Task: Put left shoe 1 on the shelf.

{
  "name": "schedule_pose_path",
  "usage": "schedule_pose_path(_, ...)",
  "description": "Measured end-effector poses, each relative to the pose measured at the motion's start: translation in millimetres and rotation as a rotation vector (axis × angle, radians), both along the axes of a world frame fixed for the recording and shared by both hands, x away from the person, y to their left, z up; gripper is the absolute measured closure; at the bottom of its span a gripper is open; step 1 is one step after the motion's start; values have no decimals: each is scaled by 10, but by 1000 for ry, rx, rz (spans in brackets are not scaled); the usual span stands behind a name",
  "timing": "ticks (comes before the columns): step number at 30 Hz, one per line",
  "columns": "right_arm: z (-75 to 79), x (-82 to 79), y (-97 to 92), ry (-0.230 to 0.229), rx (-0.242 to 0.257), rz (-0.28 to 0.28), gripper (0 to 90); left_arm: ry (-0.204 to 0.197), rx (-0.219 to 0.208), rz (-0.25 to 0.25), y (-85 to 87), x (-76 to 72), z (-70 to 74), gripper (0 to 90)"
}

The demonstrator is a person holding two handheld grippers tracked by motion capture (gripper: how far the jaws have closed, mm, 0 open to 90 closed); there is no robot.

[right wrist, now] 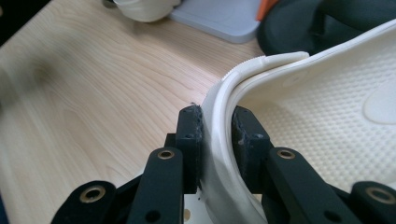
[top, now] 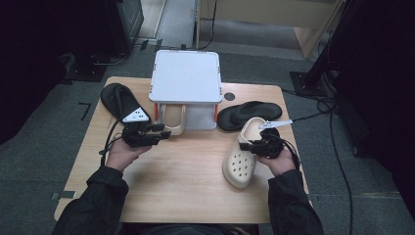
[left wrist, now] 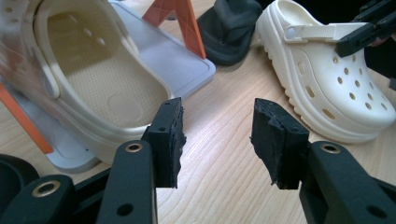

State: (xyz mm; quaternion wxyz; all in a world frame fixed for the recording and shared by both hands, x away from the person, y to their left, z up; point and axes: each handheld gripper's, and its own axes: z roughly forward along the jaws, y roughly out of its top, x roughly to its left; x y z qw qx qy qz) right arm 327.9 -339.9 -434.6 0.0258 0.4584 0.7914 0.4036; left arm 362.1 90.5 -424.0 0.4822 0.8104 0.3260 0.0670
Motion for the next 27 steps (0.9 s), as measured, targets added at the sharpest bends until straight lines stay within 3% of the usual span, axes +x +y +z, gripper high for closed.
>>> schedule_pose_path(7,52,-22,333,27,51,36,753,-7,-2,-8,-33,-27,22,537)
schedule_pose_path(10,35,-18,441,26,53,54,752,-5,-6,-10,-50,-36,25,538)
schedule_pose_path(13,0,-17,673,26,49,95,751,-3,-1,-21,-85,-48,18,538)
schedule_pose_path(17,-56,-7,851,54,59,110,750,3,-1,-27,-100,-51,8,538)
schedule_pose_path(21,-83,8,912,51,38,92,730,4,0,-26,-95,-46,-8,538)
schedule_pose_path(23,-95,7,898,47,51,93,711,6,-1,-25,-90,-41,-13,538)
schedule_pose_path(27,-78,-26,874,-15,57,90,603,3,-1,-22,-87,-45,-8,537)
